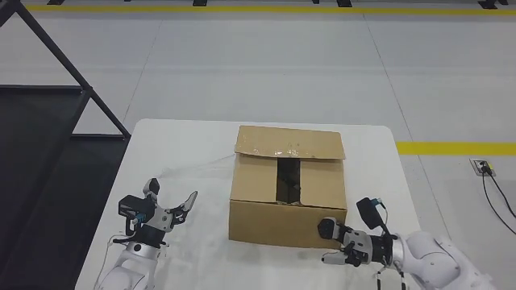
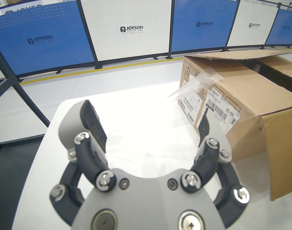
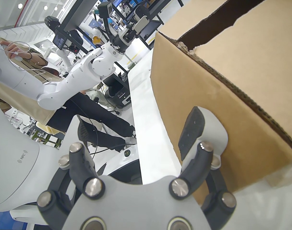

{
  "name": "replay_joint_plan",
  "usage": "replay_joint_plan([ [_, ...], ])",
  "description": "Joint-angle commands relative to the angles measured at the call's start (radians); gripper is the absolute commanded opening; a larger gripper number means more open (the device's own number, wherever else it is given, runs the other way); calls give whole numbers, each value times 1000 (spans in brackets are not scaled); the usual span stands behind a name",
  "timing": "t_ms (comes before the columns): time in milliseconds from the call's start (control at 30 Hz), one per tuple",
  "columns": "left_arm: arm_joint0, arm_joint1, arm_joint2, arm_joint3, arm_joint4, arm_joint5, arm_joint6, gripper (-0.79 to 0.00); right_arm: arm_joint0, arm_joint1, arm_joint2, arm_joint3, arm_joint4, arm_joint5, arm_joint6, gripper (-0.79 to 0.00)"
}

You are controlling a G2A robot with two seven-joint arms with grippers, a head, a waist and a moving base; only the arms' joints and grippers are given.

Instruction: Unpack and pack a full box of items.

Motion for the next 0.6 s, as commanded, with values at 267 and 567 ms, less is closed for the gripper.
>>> replay_joint_plan([
  [267, 0, 0, 0, 0, 0, 0, 0, 0, 22, 4, -28, -4, -4, 0, -6, 0],
  [567, 0, 0, 0, 0, 0, 0, 0, 0, -36, 47, 41, -186, -88, 0, -68, 0],
])
